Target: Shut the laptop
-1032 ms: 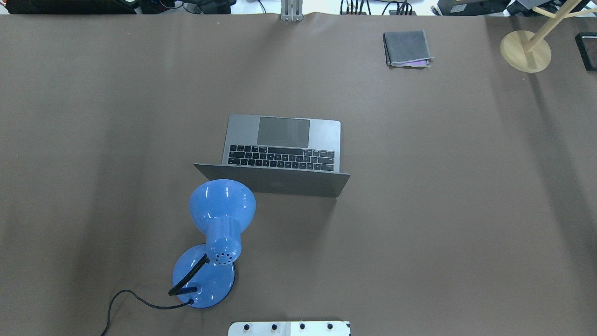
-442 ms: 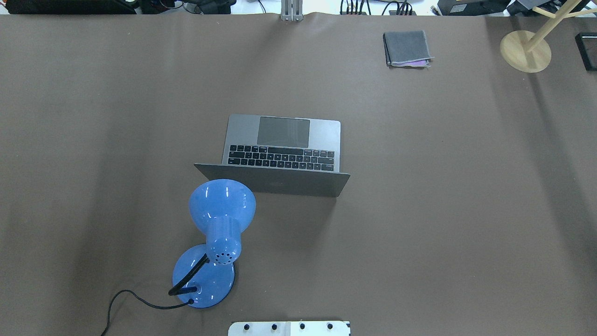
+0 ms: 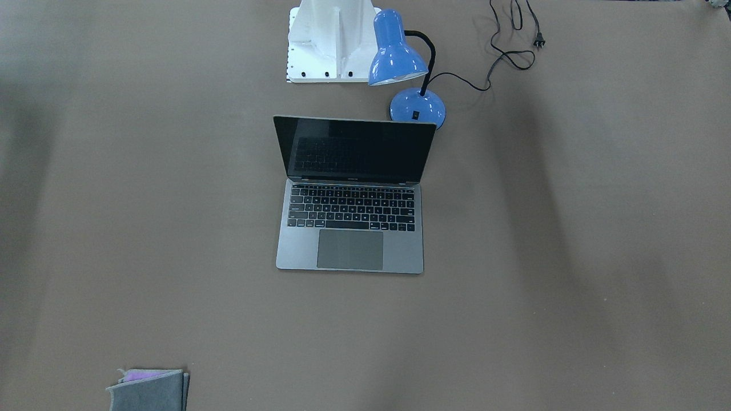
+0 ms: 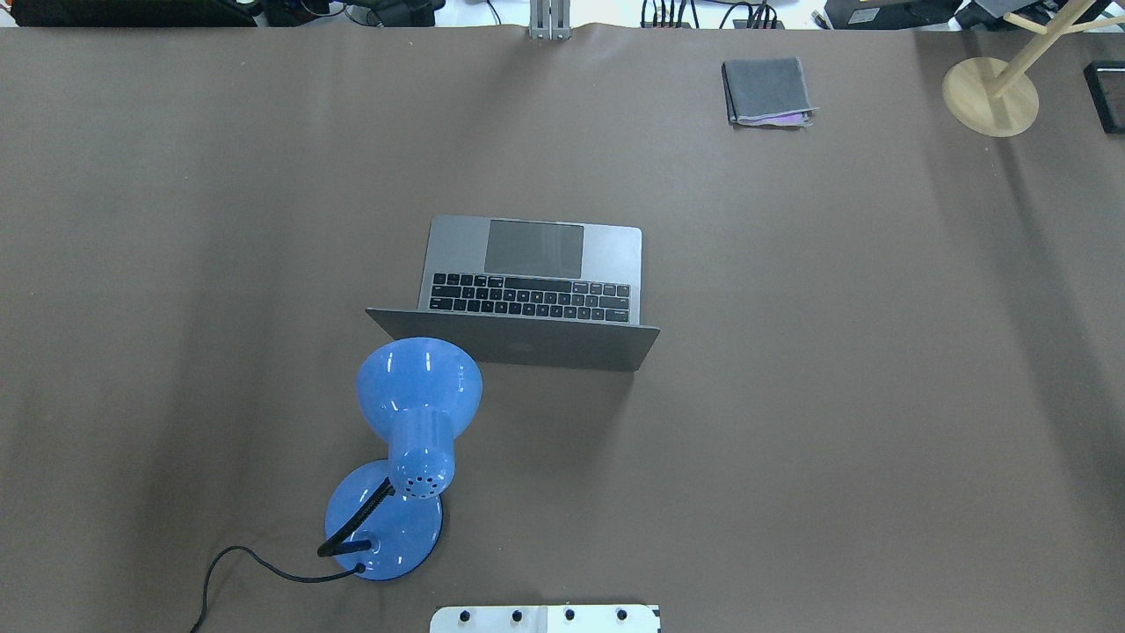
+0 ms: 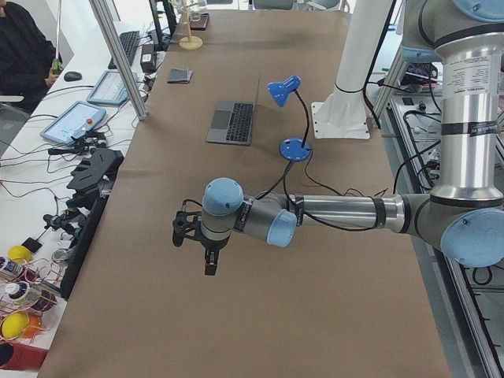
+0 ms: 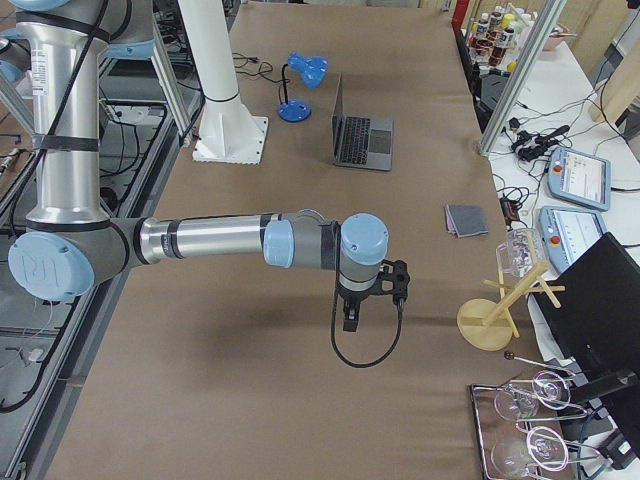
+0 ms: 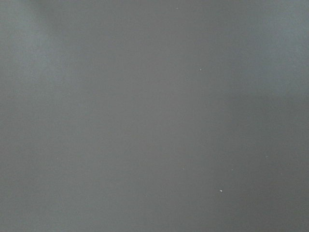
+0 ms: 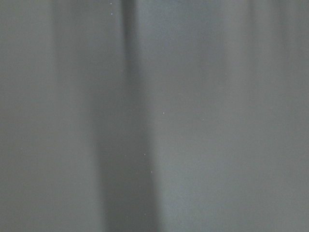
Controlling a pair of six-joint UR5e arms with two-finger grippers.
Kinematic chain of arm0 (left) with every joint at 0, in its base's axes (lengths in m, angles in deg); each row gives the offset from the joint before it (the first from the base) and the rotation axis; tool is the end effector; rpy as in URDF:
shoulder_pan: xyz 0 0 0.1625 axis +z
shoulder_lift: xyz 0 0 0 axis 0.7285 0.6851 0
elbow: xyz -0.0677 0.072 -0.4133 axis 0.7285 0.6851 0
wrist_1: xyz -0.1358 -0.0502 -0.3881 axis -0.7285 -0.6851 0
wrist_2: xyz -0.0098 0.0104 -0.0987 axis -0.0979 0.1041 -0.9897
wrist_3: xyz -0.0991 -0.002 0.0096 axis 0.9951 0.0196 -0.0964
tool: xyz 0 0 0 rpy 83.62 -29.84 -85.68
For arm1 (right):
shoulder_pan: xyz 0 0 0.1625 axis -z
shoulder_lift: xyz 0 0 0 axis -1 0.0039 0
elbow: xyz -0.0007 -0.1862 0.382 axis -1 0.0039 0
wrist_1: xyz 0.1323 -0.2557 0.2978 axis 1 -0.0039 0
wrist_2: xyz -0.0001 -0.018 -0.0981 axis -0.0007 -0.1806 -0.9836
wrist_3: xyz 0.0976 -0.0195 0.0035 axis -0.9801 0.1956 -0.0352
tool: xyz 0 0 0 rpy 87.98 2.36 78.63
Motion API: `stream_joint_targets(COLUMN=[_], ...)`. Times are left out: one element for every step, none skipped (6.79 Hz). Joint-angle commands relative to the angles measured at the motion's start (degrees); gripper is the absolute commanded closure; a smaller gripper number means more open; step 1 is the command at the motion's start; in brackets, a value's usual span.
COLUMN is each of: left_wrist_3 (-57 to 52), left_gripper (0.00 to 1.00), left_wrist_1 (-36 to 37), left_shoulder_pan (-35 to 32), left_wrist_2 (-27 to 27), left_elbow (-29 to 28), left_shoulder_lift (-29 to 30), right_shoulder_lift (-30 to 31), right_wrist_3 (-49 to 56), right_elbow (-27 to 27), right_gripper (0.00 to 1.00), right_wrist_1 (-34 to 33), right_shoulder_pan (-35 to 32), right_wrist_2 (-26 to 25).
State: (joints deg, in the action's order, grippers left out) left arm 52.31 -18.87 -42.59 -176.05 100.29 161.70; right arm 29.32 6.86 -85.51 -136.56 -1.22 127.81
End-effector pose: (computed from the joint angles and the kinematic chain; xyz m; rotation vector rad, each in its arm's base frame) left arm -0.0592 -0.4747 0.6195 0.2025 0.7929 -0.1298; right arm 0.0661 -0.4625 0.6070 -0.0126 -0.8562 0.0383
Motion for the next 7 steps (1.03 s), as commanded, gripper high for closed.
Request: stream_joint_targets(left_wrist_3=[0.04,0.04,0.12,0.13,0.3,3.69,11.12], left_gripper=[0.01,0.01,0.01,0.01,0.01,0.01,0.02], left_wrist_1=[-0.08,-0.17,-0.08,-0.08,0.18,0.27,0.45], left_shoulder_pan=[0.05,0.05,0.05,0.05,0.05,0.05,1.44], left_wrist_2=[0.05,0.22,-0.04,-0.13,-0.21,-1.35,-7.71], left_elbow=[-0.1,-0.19,-0.27,-0.19,0.07,0.08,-0.18], left_shoulder_lift=[-0.24,-0.07,0.11,0.11,0.46,2.64,6.14], right_shoulder_lift=[1.92,2.72,2.73,2.73,1.95,-0.23,-2.95], right_wrist_3=[0.1,-0.07,-0.07,-0.07,-0.24,-3.81,-12.99], right_elbow=[-2.69,-5.33,-5.44,-5.44,-5.27,-5.27,-5.27], right_gripper=[0.0,0.0,0.0,0.0,0.0,0.0,0.0], right_wrist_1=[0.27,0.01,-0.08,-0.08,-0.08,-0.08,0.26], right_shoulder_pan=[-0.06,0.03,0.03,0.03,0.64,1.6,3.53], right_wrist_2=[1.21,1.22,1.22,1.22,1.31,2.96,5.41])
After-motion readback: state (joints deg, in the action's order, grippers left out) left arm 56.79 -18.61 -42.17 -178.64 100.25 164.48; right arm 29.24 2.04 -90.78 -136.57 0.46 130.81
